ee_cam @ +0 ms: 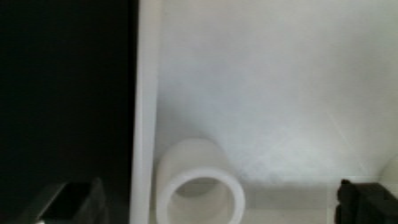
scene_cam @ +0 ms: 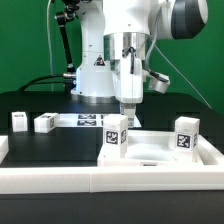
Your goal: Assemble square table
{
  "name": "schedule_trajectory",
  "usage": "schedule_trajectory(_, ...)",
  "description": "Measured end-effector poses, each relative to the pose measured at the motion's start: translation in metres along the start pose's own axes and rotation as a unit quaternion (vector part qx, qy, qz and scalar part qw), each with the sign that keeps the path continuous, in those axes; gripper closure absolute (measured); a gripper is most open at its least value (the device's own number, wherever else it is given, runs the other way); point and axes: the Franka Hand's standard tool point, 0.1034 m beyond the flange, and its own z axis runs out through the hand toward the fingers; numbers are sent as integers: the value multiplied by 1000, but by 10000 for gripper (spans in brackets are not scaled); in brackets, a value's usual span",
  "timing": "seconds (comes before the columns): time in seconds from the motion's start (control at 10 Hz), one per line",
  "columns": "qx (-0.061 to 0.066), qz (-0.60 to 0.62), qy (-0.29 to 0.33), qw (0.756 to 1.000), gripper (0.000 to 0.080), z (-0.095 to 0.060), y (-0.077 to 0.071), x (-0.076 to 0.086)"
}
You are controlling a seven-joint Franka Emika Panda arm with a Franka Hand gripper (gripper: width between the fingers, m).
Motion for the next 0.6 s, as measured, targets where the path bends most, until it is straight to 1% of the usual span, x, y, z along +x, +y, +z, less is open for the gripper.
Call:
schedule_trajectory(0.1,-1,-3,-1,1000,151,2,1,-6)
schedule_trajectory(0.3,-10,-10,0,1000,151,11,9,-17)
schedule_trajectory(0.4,-14,-15,2,1000,151,15,12,-18)
schedule_trajectory(0.5,-16,-18,7,1000,151,20,16,-17)
schedule_trajectory(0.6,-20,-20,9,1000,151,24,19,-17)
